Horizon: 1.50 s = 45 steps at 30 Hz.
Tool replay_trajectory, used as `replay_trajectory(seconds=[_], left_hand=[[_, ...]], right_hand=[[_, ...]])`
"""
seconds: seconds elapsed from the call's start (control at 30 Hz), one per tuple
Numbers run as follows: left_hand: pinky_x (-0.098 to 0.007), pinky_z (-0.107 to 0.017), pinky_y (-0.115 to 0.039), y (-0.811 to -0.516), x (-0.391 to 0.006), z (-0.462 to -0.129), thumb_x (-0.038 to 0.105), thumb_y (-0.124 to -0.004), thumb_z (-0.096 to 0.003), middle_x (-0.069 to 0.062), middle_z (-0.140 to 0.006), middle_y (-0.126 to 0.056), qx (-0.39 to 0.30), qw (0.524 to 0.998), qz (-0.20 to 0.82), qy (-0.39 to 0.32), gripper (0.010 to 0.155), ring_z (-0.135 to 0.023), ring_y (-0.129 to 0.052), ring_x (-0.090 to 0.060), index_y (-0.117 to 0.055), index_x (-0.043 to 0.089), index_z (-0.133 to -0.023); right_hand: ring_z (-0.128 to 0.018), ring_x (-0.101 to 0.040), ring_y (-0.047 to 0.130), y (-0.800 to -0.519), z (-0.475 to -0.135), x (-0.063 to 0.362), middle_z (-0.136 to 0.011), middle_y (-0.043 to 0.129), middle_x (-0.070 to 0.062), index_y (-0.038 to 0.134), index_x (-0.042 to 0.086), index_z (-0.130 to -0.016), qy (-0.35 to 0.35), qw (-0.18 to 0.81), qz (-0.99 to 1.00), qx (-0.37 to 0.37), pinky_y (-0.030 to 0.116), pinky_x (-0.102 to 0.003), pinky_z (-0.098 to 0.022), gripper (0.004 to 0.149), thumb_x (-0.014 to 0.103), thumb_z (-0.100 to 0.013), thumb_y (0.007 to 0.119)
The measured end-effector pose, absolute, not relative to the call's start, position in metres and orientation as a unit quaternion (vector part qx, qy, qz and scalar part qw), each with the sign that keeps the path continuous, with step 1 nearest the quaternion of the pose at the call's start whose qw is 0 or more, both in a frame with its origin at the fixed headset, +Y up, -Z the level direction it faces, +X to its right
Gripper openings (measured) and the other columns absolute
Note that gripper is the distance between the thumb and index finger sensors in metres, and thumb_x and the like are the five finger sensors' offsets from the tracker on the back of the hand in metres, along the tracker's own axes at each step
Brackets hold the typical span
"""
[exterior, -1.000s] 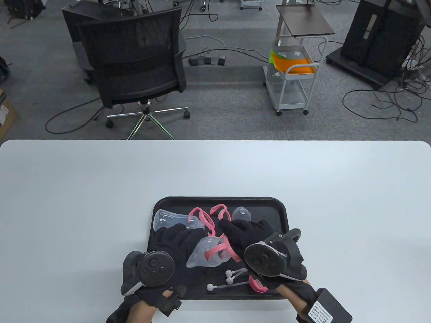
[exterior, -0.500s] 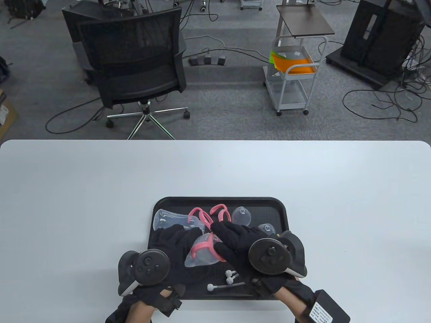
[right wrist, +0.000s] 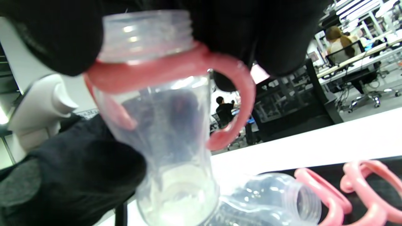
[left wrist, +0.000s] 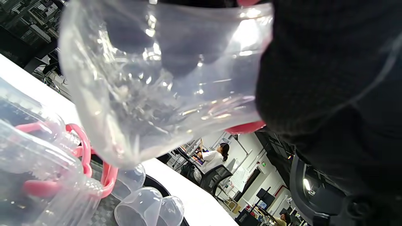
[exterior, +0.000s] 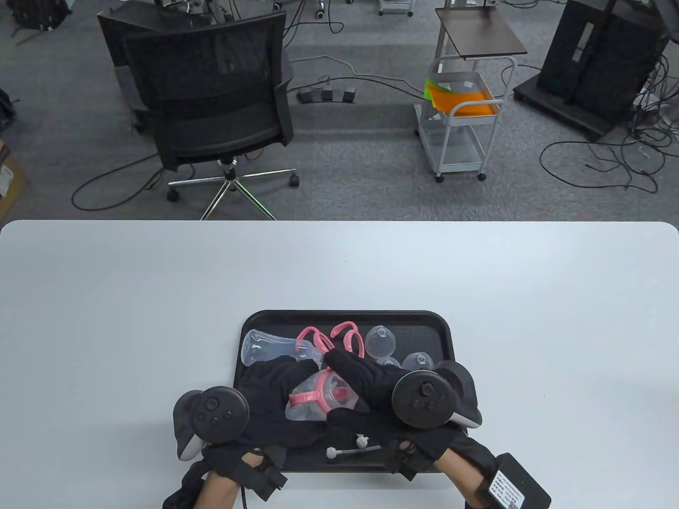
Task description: Assemble baby bottles from components
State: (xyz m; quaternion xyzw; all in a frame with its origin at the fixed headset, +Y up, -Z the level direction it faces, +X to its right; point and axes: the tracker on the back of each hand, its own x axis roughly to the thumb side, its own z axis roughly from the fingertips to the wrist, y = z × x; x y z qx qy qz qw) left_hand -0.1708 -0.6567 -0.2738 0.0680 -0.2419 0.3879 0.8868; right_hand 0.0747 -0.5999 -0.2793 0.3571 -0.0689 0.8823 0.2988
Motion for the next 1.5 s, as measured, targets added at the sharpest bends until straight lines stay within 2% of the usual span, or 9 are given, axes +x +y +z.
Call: replay_trajectory(seconds=[0.2, 0.37, 0.5, 0.7, 0.93, 1.13, 1.5], left_hand=[[-0.075, -0.072, -0.048, -0.656, -0.176, -0.274, 0.063, -0.114, -0.0243, -0.001, -0.102, -0.083, 0.077, 0.879, 0.411, -0.230, 0.100, -0.096, -0.082, -0.037, -0.071, 0.025, -0.106], [-0.075, -0.072, -0.049, -0.659, -0.185, -0.278, 0.061, -0.115, -0.0245, -0.001, -0.103, -0.082, 0.087, 0.872, 0.438, -0.201, 0.100, -0.094, -0.085, -0.035, -0.070, 0.026, -0.106], [-0.075, -0.073, -0.048, -0.662, -0.189, -0.280, 0.061, -0.114, -0.0248, -0.001, -0.103, -0.082, 0.088, 0.868, 0.450, -0.190, 0.100, -0.094, -0.085, -0.035, -0.070, 0.025, -0.106], [-0.075, -0.073, -0.047, -0.663, -0.192, -0.281, 0.061, -0.114, -0.0254, -0.002, -0.103, -0.081, 0.092, 0.867, 0.456, -0.180, 0.100, -0.094, -0.084, -0.036, -0.069, 0.025, -0.107], [-0.075, -0.073, -0.047, -0.663, -0.191, -0.281, 0.061, -0.114, -0.0261, -0.002, -0.104, -0.080, 0.088, 0.868, 0.454, -0.179, 0.099, -0.094, -0.083, -0.036, -0.068, 0.025, -0.107], [-0.076, -0.073, -0.046, -0.664, -0.189, -0.282, 0.061, -0.114, -0.0262, -0.002, -0.104, -0.079, 0.084, 0.871, 0.447, -0.184, 0.100, -0.094, -0.083, -0.036, -0.068, 0.025, -0.107], [-0.076, -0.073, -0.045, -0.665, -0.188, -0.283, 0.060, -0.114, -0.0265, -0.002, -0.104, -0.079, 0.078, 0.874, 0.444, -0.183, 0.100, -0.095, -0.082, -0.036, -0.068, 0.025, -0.108]], right_hand=[[-0.087, -0.039, 0.087, -0.591, -0.281, 0.085, -0.103, 0.068, -0.017, 0.043, 0.015, -0.108, -0.086, 0.294, 0.884, 0.354, 0.081, -0.054, -0.059, 0.092, 0.059, -0.036, 0.079], [-0.086, -0.039, 0.087, -0.582, -0.289, 0.108, -0.102, 0.070, -0.015, 0.048, 0.017, -0.107, -0.118, 0.293, 0.895, 0.314, 0.080, -0.055, -0.059, 0.087, 0.058, -0.037, 0.080], [-0.083, -0.037, 0.090, -0.585, -0.295, 0.127, -0.100, 0.074, -0.015, 0.055, 0.017, -0.105, -0.128, 0.272, 0.913, 0.275, 0.083, -0.053, -0.056, 0.083, 0.057, -0.037, 0.081], [-0.078, -0.035, 0.095, -0.607, -0.297, 0.162, -0.095, 0.080, -0.013, 0.063, 0.017, -0.102, -0.093, 0.187, 0.948, 0.241, 0.085, -0.052, -0.054, 0.081, 0.057, -0.035, 0.085], [-0.071, -0.033, 0.099, -0.647, -0.289, 0.185, -0.090, 0.086, -0.011, 0.071, 0.019, -0.098, 0.014, 0.043, 0.970, 0.237, 0.088, -0.050, -0.050, 0.078, 0.055, -0.031, 0.091], [-0.063, -0.026, 0.102, -0.673, -0.285, 0.182, -0.085, 0.089, -0.008, 0.075, 0.030, -0.095, 0.053, -0.090, 0.962, 0.253, 0.089, -0.046, -0.047, 0.073, 0.050, -0.028, 0.096], [-0.040, -0.019, 0.107, -0.694, -0.296, 0.162, -0.063, 0.102, 0.000, 0.083, 0.031, -0.088, 0.104, -0.159, 0.944, 0.270, 0.093, -0.043, -0.040, 0.063, 0.040, -0.028, 0.100]])
